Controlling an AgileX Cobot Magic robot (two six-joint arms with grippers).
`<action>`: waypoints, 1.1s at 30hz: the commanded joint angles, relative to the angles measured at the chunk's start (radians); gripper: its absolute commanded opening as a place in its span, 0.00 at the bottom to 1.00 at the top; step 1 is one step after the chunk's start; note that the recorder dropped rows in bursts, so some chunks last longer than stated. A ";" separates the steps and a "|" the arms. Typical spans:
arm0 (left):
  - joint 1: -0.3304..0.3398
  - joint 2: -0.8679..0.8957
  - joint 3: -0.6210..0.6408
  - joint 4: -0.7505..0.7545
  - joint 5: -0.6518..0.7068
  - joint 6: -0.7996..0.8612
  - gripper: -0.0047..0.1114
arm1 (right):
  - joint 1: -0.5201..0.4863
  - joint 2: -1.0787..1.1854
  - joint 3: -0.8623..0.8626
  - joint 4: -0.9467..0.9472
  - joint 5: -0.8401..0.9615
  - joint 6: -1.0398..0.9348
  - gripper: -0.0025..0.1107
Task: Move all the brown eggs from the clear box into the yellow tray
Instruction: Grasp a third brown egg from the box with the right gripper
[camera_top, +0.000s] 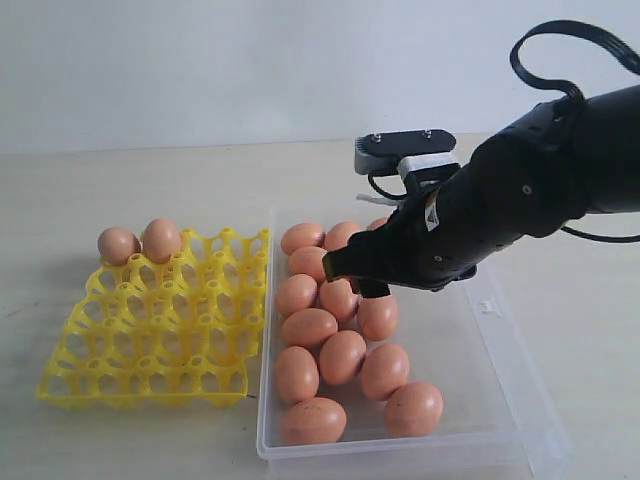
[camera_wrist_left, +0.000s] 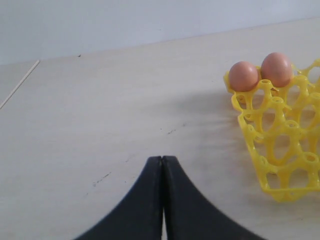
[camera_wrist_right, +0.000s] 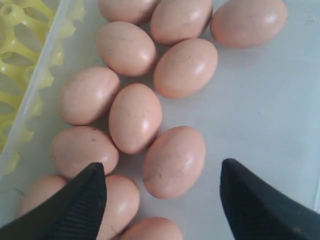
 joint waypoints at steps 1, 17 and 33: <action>-0.006 -0.006 -0.004 -0.002 -0.009 -0.005 0.04 | -0.020 0.060 0.001 0.017 -0.053 0.001 0.58; -0.006 -0.006 -0.004 -0.002 -0.009 -0.005 0.04 | -0.052 0.205 -0.028 0.018 -0.119 0.003 0.50; -0.006 -0.006 -0.004 -0.002 -0.009 -0.005 0.04 | -0.052 0.086 -0.025 -0.026 -0.110 -0.076 0.02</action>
